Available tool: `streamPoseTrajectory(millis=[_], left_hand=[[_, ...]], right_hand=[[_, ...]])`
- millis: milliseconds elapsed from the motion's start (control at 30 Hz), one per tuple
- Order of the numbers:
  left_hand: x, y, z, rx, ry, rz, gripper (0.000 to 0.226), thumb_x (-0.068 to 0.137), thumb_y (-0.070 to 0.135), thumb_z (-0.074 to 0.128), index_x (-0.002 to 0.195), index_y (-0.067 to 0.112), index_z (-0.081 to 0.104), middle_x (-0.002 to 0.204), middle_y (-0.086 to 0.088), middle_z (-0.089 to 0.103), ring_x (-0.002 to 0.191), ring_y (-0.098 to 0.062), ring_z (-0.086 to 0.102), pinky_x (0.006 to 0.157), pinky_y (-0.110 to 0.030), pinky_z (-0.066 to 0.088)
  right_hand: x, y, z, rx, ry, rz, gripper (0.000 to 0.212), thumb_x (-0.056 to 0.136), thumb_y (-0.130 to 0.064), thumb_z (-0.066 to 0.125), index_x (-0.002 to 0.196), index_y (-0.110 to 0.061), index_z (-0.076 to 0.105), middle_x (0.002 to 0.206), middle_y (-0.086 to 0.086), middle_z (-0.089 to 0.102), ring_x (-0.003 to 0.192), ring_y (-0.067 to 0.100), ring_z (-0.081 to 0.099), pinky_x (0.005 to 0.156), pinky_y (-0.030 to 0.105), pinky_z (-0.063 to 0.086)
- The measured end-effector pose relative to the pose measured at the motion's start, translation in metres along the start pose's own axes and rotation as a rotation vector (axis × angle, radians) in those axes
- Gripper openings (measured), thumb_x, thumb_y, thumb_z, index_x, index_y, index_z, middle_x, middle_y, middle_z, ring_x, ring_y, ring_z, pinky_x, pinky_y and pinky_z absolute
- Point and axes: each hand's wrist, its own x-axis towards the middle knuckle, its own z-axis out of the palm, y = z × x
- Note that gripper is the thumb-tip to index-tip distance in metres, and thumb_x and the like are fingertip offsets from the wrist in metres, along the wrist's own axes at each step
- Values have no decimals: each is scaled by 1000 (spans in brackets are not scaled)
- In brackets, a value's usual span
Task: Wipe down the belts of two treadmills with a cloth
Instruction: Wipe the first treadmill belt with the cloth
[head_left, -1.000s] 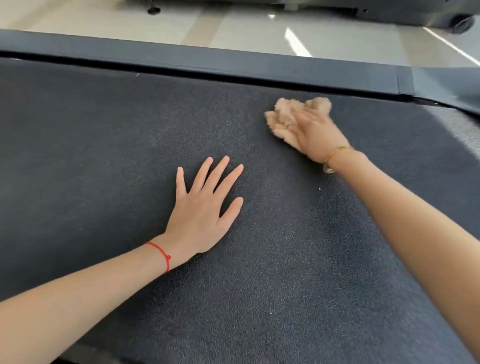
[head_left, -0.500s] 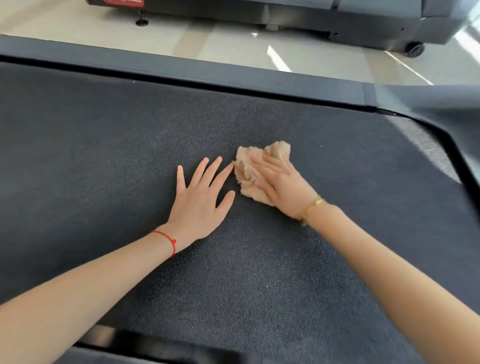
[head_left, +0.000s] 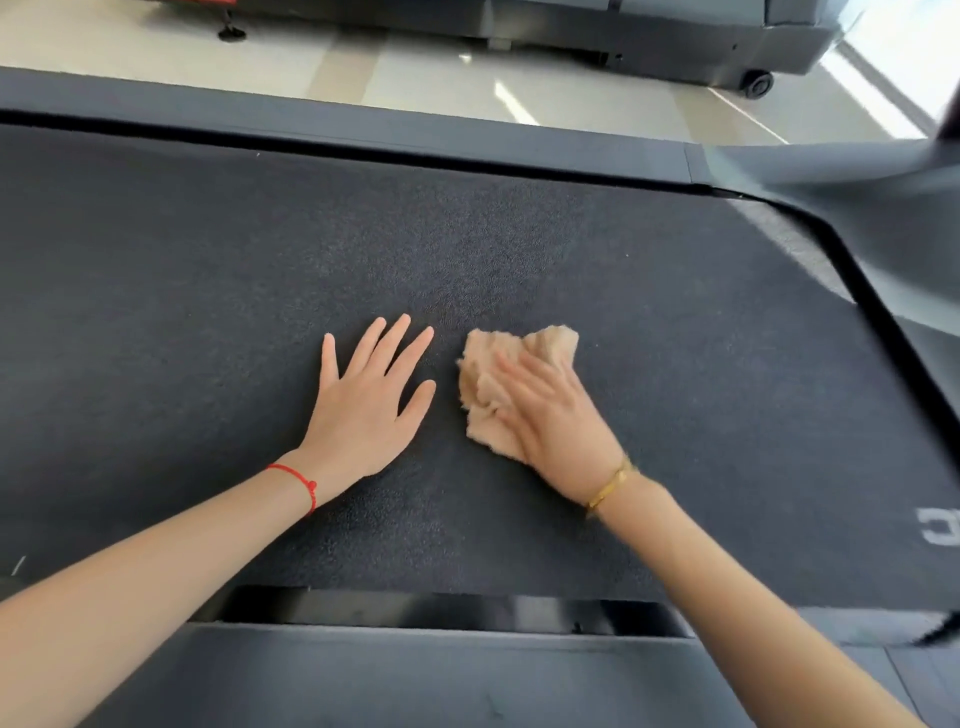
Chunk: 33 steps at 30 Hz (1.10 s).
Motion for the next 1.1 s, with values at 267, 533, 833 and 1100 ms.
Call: streamPoseTrajectory(millis=[267, 533, 833, 1100], left_hand=[[-11, -6, -1, -15, -3, 26, 68, 96, 56, 7, 159, 31, 13, 167, 3, 10, 154, -20, 3, 120, -62, 2], [-15, -3, -4, 3, -19, 51, 69, 96, 51, 9, 159, 25, 18, 166, -3, 15, 153, -25, 9, 118, -66, 5], [-19, -18, -7, -35, -27, 95, 67, 95, 49, 8, 158, 29, 16, 166, 1, 12, 154, -21, 5, 120, -62, 2], [-33, -38, -12, -53, 0, 25, 56, 103, 44, 23, 158, 33, 17, 166, 4, 11, 154, -18, 2, 119, -63, 1]], right_hand=[[-68, 19, -17, -143, -96, 156, 38, 101, -29, 42, 116, -3, 65, 126, 17, 60, 119, 40, 54, 104, 57, 38], [-67, -43, -13, -91, -29, 270, 40, 96, -23, 46, 129, -3, 58, 136, 17, 56, 123, 39, 51, 104, 56, 37], [-61, -75, -6, -85, -43, 49, 43, 98, -26, 41, 135, -7, 54, 136, 14, 56, 128, 32, 43, 110, 46, 28], [-20, -55, -6, -95, -30, 249, 45, 95, -30, 38, 121, -3, 62, 127, 19, 61, 113, 43, 58, 108, 52, 29]])
